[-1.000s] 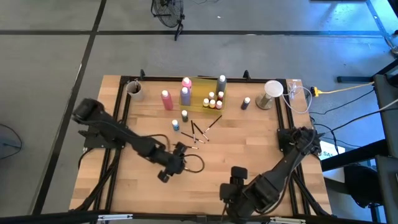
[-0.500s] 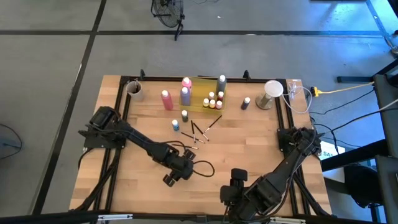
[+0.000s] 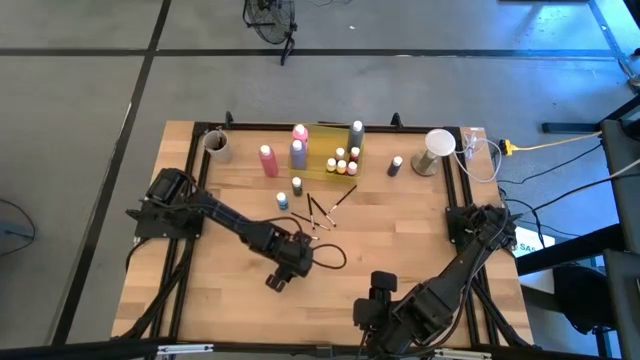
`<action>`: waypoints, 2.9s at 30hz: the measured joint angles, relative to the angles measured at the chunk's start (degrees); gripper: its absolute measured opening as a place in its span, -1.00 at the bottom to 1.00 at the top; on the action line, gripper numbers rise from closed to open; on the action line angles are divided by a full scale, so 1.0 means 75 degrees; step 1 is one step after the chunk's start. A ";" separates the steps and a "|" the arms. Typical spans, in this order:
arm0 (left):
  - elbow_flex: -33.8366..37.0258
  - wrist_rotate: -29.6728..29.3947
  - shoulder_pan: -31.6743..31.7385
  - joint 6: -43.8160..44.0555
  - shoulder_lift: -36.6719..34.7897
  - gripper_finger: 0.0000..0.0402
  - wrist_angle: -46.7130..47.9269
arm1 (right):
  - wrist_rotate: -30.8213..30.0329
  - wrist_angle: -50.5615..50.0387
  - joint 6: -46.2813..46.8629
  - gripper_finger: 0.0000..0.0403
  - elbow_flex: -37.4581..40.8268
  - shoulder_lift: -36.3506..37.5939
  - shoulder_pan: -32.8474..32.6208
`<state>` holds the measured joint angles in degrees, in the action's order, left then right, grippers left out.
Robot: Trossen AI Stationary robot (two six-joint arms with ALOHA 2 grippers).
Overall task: Pick & Place Paint Supplies
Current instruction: Put the silver paintbrush into the white cup
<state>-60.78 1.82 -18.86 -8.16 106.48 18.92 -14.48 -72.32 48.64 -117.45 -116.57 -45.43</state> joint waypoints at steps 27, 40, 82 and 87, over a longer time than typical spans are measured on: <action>-0.0012 0.0070 -0.0017 0.0800 0.0484 -0.45 -0.0109 | 0.0015 0.0310 0.0000 0.16 0.0000 0.0000 0.0000; -0.0014 0.0118 -0.0022 0.0672 0.0475 -0.59 0.0028 | 0.0015 0.0310 0.0000 0.16 0.0000 0.0000 0.0000; -0.0372 -0.0959 -0.0516 0.0045 0.0475 -0.99 0.0553 | 0.0009 0.0307 -0.0002 0.16 0.0000 0.0000 0.0001; -0.0362 -0.1493 -0.0674 0.0050 0.0250 -0.99 0.0768 | 0.0009 0.0307 0.0000 0.16 0.0000 0.0000 0.0003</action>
<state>-63.50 -9.38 -23.92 -7.79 108.35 24.69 -14.41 -70.02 48.64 -117.45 -116.57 -45.41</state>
